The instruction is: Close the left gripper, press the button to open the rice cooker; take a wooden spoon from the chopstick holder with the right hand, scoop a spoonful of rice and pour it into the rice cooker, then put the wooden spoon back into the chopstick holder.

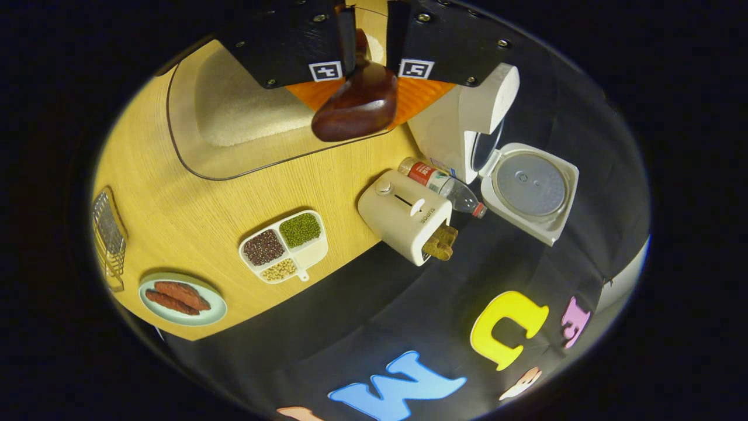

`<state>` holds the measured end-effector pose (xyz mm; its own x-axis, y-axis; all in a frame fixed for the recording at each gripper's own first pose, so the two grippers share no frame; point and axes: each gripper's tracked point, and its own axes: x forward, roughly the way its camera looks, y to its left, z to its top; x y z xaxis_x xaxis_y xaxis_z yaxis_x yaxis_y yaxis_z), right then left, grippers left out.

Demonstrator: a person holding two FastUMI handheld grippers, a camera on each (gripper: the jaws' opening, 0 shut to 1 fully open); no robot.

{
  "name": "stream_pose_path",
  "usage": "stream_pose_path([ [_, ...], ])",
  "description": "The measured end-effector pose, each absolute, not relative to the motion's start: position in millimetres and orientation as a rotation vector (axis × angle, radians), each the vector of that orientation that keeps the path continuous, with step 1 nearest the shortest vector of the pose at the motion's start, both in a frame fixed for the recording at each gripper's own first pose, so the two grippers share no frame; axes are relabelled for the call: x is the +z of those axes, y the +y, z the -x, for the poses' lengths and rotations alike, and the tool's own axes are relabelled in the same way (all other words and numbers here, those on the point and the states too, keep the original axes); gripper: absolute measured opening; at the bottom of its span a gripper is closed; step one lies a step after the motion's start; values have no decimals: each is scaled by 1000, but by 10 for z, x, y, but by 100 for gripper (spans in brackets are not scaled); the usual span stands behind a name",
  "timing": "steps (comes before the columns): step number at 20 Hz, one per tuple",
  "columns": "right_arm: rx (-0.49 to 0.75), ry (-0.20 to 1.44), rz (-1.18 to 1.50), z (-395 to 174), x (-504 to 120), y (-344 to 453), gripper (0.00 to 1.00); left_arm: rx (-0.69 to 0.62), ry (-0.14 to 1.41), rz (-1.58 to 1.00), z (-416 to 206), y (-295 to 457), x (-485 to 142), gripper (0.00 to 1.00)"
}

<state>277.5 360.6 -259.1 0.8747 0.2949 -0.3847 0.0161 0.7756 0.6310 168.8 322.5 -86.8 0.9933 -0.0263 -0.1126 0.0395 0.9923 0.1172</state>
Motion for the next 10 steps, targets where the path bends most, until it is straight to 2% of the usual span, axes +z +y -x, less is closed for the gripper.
stream_pose_path([
  [10, 194, 391, -1132, -2736, -2295, 3074, 21, -42, 84, -121, -1745, 3070, -593, 99],
])
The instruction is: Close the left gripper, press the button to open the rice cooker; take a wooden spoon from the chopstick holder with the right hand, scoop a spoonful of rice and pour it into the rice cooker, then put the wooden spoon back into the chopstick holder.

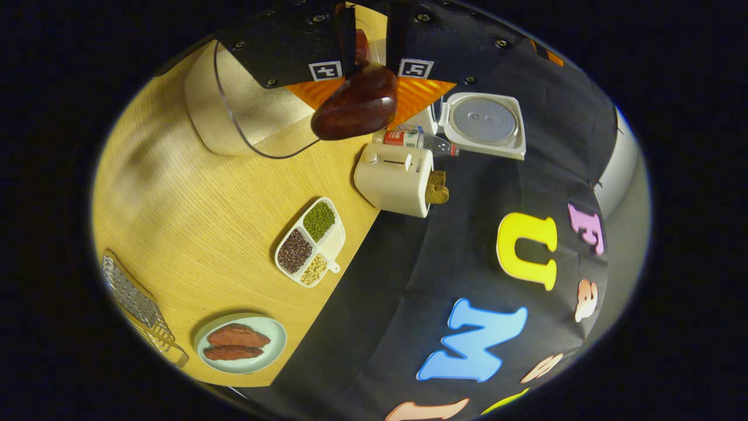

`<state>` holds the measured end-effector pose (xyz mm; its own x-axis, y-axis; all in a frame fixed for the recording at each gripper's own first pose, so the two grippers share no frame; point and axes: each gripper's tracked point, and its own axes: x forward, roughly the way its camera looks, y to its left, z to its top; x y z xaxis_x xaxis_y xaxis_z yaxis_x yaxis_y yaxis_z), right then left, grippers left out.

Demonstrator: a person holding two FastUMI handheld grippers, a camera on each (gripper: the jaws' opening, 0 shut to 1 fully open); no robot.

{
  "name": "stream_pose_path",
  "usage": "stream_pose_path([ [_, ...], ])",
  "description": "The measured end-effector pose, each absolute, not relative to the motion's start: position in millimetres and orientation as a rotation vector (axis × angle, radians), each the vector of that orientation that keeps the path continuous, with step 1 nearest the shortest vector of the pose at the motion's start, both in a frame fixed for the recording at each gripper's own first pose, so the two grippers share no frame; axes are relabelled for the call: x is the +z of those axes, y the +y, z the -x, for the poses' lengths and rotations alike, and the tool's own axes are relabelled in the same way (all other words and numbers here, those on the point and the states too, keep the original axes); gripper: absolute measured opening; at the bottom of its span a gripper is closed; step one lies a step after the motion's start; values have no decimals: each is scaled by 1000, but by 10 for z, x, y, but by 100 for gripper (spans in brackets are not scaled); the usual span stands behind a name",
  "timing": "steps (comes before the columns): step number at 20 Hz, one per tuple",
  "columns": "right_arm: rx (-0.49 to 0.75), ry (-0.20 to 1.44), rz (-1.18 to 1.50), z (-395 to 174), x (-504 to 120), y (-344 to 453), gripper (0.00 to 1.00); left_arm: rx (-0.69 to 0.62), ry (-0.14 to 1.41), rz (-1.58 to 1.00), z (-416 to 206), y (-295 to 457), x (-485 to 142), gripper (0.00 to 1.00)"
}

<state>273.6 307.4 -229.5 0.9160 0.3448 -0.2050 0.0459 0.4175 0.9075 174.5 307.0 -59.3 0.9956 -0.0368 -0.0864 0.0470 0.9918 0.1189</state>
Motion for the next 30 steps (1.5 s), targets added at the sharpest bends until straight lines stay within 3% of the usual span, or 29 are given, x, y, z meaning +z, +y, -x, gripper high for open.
stream_pose_path([
  [3, 192, 381, -1242, -2671, -2311, 2902, 21, -52, 77, -125, -1746, 2994, -571, 99],
  [17, 197, 342, -1202, -2596, -1754, 2877, 21, -33, 46, -107, -1725, 3143, -527, 97],
  [29, 318, 364, -1141, -2963, -783, 4033, 20, 14, 72, -70, -1567, 3589, -913, 96],
  [30, 327, 376, -1131, -3012, -764, 4194, 24, 24, 75, -61, -1568, 3649, -927, 96],
])
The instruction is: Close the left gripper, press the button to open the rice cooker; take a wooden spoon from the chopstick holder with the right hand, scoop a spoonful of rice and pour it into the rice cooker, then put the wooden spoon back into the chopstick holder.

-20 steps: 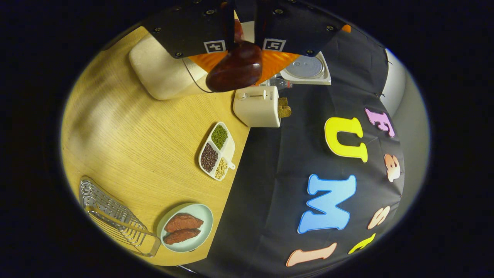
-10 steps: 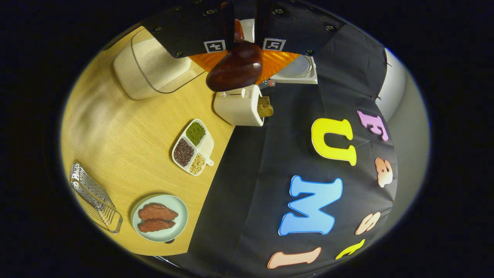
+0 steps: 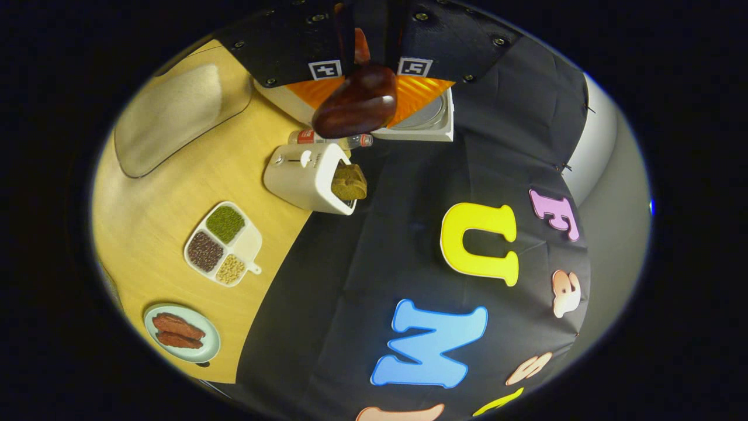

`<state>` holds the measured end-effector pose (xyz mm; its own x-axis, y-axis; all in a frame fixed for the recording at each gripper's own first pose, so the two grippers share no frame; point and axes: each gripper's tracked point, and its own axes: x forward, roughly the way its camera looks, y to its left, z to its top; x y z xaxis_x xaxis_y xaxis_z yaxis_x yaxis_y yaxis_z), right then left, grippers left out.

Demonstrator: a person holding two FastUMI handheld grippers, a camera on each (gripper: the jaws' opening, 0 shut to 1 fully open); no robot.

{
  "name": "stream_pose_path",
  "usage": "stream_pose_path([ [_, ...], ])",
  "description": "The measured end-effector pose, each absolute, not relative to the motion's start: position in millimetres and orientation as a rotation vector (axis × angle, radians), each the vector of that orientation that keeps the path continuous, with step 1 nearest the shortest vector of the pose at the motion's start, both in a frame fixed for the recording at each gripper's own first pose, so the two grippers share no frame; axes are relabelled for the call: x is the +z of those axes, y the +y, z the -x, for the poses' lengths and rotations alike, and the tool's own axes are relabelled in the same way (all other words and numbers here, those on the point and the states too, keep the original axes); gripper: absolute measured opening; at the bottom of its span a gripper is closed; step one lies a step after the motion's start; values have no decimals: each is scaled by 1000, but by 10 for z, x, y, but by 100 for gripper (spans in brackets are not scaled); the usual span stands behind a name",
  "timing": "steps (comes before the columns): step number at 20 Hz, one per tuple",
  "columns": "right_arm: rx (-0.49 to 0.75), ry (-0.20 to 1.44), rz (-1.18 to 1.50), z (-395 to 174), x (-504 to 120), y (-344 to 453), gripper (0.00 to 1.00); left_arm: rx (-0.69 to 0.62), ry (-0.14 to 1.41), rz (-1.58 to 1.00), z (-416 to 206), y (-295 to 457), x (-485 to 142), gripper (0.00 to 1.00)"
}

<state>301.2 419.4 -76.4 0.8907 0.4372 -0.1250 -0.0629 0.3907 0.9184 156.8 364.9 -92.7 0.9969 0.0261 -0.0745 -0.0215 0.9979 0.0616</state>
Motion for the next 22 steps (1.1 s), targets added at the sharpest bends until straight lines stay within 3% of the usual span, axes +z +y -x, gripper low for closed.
stream_pose_path([
  [3, 364, 428, -1108, -3185, -773, 4735, 16, 60, 72, -53, -1583, 3859, -977, 97],
  [4, 383, 445, -1098, -3222, -771, 4918, 21, 75, 79, -55, -1588, 3951, -1007, 98],
  [13, 455, 585, -1025, -3672, -1183, 6109, 21, 209, 111, -51, -1589, 4527, -1229, 99],
  [22, 421, 603, -949, -3941, -1452, 6232, 21, 290, 151, -35, -1627, 4749, -1413, 99],
])
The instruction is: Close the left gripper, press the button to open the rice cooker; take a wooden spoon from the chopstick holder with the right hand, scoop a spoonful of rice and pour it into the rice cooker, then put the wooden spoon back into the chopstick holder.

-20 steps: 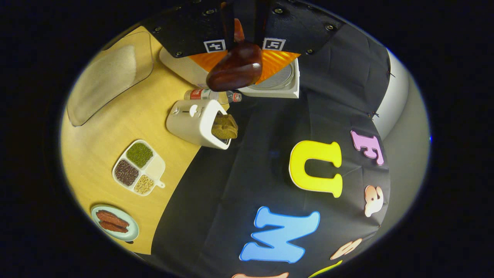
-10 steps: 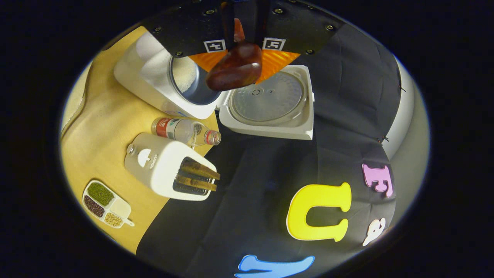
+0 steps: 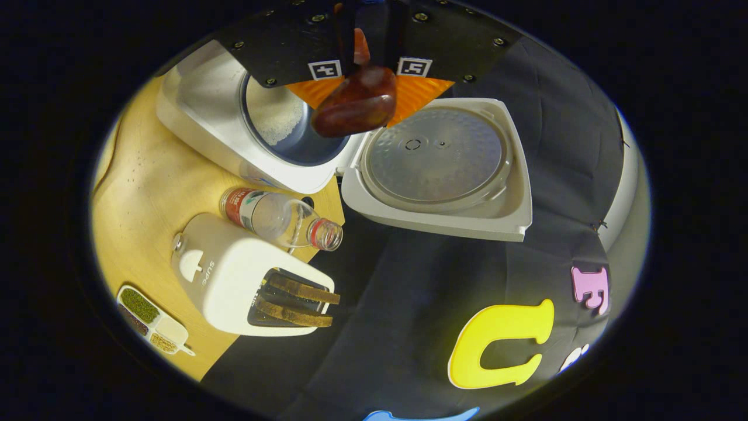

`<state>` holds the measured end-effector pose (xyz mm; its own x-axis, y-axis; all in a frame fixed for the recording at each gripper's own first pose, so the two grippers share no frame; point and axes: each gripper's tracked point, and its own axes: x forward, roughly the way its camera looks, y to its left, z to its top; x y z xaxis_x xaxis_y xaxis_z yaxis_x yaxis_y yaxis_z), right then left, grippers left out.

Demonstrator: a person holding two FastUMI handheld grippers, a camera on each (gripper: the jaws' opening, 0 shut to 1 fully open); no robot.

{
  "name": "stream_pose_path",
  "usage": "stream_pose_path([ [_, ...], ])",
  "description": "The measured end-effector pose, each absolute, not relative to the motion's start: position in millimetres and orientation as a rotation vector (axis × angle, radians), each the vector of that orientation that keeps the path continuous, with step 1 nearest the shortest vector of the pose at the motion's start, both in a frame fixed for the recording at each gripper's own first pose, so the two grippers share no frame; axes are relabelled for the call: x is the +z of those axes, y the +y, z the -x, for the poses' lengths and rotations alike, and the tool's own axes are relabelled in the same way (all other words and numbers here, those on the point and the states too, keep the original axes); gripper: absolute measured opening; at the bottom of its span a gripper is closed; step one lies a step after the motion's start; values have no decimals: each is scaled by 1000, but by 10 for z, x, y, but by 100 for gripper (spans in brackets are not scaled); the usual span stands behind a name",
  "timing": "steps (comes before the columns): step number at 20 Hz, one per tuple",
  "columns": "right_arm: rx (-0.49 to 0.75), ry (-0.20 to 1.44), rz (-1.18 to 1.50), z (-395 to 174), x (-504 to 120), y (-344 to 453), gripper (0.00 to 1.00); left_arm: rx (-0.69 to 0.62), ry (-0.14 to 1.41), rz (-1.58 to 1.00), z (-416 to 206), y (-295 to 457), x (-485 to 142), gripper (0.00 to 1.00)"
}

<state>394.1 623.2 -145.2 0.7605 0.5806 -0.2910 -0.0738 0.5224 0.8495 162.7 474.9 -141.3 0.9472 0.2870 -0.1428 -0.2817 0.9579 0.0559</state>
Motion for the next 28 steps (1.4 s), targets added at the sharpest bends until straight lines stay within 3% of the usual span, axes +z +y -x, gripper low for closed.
stream_pose_path([
  [11, 319, 349, -457, -4063, -1370, 5994, 20, 319, 156, -80, -1602, 4796, -1428, 95],
  [12, 322, 327, -408, -4061, -1369, 6010, 20, 317, 155, -80, -1599, 4793, -1422, 99],
  [21, 397, 133, 39, -3853, -1185, 6461, 20, 340, 160, -107, -1440, 4858, -1469, 98],
  [28, 444, 68, 201, -3736, -1148, 6639, 20, 334, 148, -117, -1406, 4787, -1427, 97],
])
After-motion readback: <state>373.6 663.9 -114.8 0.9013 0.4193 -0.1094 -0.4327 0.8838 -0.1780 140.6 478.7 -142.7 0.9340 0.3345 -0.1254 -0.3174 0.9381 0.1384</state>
